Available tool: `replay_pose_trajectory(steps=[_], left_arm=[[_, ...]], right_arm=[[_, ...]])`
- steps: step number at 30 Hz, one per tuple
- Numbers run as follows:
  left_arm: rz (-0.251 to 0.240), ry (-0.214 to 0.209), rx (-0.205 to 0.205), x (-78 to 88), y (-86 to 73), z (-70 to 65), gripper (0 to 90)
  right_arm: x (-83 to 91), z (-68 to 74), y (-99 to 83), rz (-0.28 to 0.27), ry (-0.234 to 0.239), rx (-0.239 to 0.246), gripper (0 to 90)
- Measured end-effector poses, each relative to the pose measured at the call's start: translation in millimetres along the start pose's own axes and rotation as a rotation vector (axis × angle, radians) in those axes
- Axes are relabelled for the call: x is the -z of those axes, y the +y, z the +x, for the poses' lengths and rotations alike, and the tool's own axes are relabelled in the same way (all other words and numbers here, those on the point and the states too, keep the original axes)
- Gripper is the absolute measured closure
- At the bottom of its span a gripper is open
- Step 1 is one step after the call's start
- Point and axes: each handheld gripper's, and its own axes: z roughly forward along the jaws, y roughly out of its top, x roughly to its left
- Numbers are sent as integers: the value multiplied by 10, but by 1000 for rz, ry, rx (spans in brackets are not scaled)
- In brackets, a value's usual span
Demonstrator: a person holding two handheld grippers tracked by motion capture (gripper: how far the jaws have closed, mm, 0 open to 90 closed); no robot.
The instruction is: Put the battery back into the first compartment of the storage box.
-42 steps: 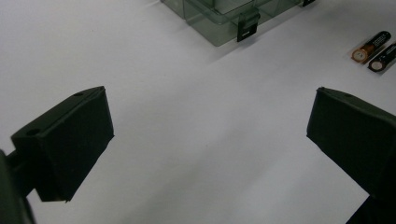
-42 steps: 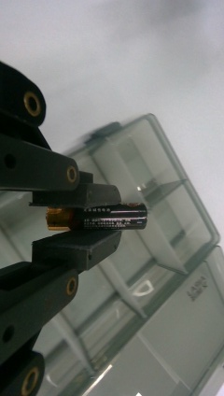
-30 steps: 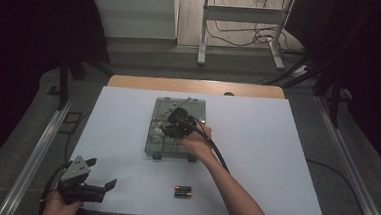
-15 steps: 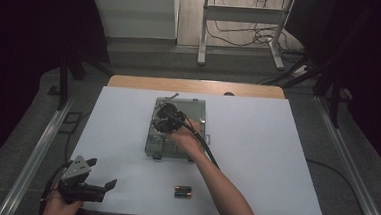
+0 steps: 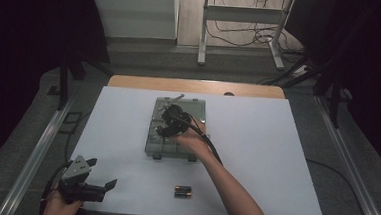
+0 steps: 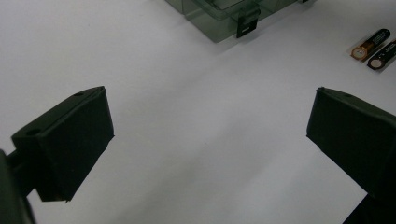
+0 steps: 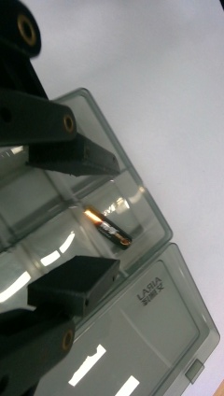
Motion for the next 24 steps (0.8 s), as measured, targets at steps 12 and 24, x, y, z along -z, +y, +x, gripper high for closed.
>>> replay_pose_trajectory(steps=[12, 24], left_arm=[[6, 2, -4, -2, 3, -1, 14], [9, 3, -7, -8, 5, -7, 16]], right_arm=[[297, 73, -249, -21, 30, 36, 223], [513, 216, -530, -38, 73, 15, 8]])
